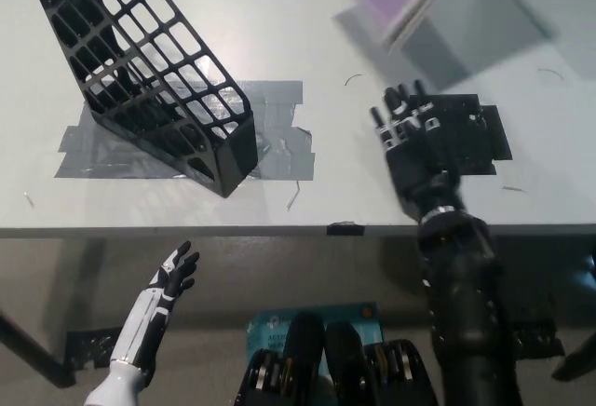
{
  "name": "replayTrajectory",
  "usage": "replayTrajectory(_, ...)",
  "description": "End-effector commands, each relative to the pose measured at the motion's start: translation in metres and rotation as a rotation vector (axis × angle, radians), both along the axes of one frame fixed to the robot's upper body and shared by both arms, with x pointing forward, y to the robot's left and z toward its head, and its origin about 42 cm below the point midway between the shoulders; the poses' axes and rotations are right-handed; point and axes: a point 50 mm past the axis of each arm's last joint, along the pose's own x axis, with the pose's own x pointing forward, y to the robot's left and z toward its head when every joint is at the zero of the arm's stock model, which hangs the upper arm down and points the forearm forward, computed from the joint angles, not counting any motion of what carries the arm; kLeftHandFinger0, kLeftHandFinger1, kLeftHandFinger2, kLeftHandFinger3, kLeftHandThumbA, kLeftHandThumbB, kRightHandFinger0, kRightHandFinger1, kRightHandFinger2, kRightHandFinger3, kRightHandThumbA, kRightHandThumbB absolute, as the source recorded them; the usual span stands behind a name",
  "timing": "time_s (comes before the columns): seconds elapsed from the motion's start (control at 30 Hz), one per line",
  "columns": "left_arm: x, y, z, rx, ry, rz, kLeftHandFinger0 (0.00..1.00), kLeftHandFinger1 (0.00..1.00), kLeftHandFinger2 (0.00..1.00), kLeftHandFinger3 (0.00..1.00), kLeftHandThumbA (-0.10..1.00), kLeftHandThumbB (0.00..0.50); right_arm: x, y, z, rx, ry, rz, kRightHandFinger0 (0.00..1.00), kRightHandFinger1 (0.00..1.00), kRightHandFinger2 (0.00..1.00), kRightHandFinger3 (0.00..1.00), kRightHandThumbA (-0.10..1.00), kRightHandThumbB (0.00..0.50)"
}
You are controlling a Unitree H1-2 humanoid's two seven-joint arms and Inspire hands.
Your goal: A shelf with a book inside it is placed on the center of the desk infront of the robot. The robot uses its right hand to grab the book, take it out and hand it to a person.
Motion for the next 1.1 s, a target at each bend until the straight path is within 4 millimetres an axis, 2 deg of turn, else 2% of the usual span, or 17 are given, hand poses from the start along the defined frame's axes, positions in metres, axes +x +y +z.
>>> replayTrajectory(0.0,0.007,0.003,0.015,0.010,-0.065,-0.019,1.00,1.00,1.00,1.00,1.00,0.229,-0.068,-0.009,0.139,-0.222,-0.659,0.131,1.00,1.00,1.00,1.00,1.00,0.500)
replayTrajectory(0.1,0.008,0.003,0.016,0.000,-0.056,-0.017,1.00,1.00,1.00,1.00,1.00,0.229,-0.118,-0.021,0.159,-0.378,-0.808,0.069,1.00,1.00,1.00,1.00,1.00,0.500)
replayTrajectory(0.2,0.008,0.004,0.016,0.001,-0.061,-0.020,1.00,1.00,1.00,1.00,1.00,0.211,-0.149,-0.029,0.159,-0.455,-0.878,0.040,1.00,1.00,1.00,1.00,1.00,0.500)
replayTrajectory(0.3,0.010,0.004,0.017,0.005,-0.070,-0.022,1.00,1.00,1.00,1.00,1.00,0.225,-0.170,-0.036,0.151,-0.511,-0.908,0.027,1.00,1.00,1.00,1.00,1.00,0.500)
replayTrajectory(0.4,0.010,0.003,0.016,-0.010,-0.062,-0.022,1.00,1.00,1.00,1.00,1.00,0.242,-0.193,-0.050,0.115,-0.620,-0.887,0.011,1.00,1.00,1.00,1.00,1.00,0.491)
replayTrajectory(0.47,0.007,0.002,0.013,-0.018,-0.055,-0.019,1.00,1.00,1.00,1.00,1.00,0.248,-0.199,-0.055,0.099,-0.659,-0.838,0.014,1.00,1.00,1.00,1.00,1.00,0.498)
replayTrajectory(0.63,0.003,0.002,0.008,-0.042,-0.043,-0.012,1.00,1.00,1.00,1.00,1.00,0.252,-0.208,-0.068,0.049,-0.773,-0.666,0.025,1.00,1.00,1.00,1.00,1.00,0.450)
replayTrajectory(0.67,0.002,0.002,0.007,-0.051,-0.040,-0.009,1.00,1.00,1.00,1.00,1.00,0.247,-0.204,-0.071,0.028,-0.788,-0.572,0.046,1.00,1.00,1.00,1.00,1.00,0.475)
replayTrajectory(0.73,-0.001,0.001,0.006,-0.056,-0.036,-0.005,1.00,1.00,1.00,1.00,1.00,0.248,-0.204,-0.072,0.016,-0.796,-0.515,0.064,1.00,1.00,1.00,1.00,1.00,0.476)
replayTrajectory(0.77,-0.001,0.001,0.005,-0.053,-0.038,-0.006,1.00,1.00,1.00,1.00,1.00,0.240,-0.203,-0.073,0.010,-0.804,-0.490,0.068,1.00,1.00,1.00,1.00,1.00,0.452)
replayTrajectory(0.8,-0.006,0.001,0.002,-0.049,-0.036,-0.007,1.00,1.00,1.00,1.00,1.00,0.235,-0.203,-0.074,-0.012,-0.832,-0.402,0.086,1.00,1.00,1.00,1.00,1.00,0.417)
replayTrajectory(0.83,-0.007,0.002,0.001,-0.046,-0.036,-0.007,1.00,1.00,1.00,1.00,1.00,0.234,-0.203,-0.075,-0.024,-0.847,-0.359,0.097,1.00,1.00,1.00,1.00,1.00,0.411)
replayTrajectory(0.87,-0.007,0.002,0.001,-0.046,-0.037,-0.007,1.00,1.00,1.00,1.00,1.00,0.234,-0.203,-0.075,-0.025,-0.850,-0.355,0.099,1.00,1.00,1.00,1.00,1.00,0.411)
replayTrajectory(0.9,-0.009,0.001,0.000,-0.046,-0.036,-0.006,1.00,1.00,1.00,1.00,1.00,0.235,-0.202,-0.075,-0.036,-0.885,-0.329,0.109,1.00,1.00,1.00,1.00,1.00,0.371)
replayTrajectory(0.93,-0.011,0.001,-0.002,-0.046,-0.032,-0.003,1.00,1.00,1.00,1.00,1.00,0.242,-0.201,-0.076,-0.046,-0.924,-0.301,0.121,1.00,1.00,1.00,1.00,1.00,0.357)
replayTrajectory(1.03,-0.015,0.002,-0.005,-0.035,-0.030,0.007,1.00,1.00,1.00,1.00,1.00,0.246,-0.195,-0.073,-0.058,-0.975,-0.278,0.163,1.00,1.00,1.00,1.00,1.00,0.289)
replayTrajectory(1.07,-0.015,0.002,-0.005,-0.033,-0.033,0.008,1.00,1.00,1.00,1.00,1.00,0.249,-0.193,-0.072,-0.065,-0.992,-0.264,0.183,1.00,1.00,1.00,1.00,1.00,0.249)
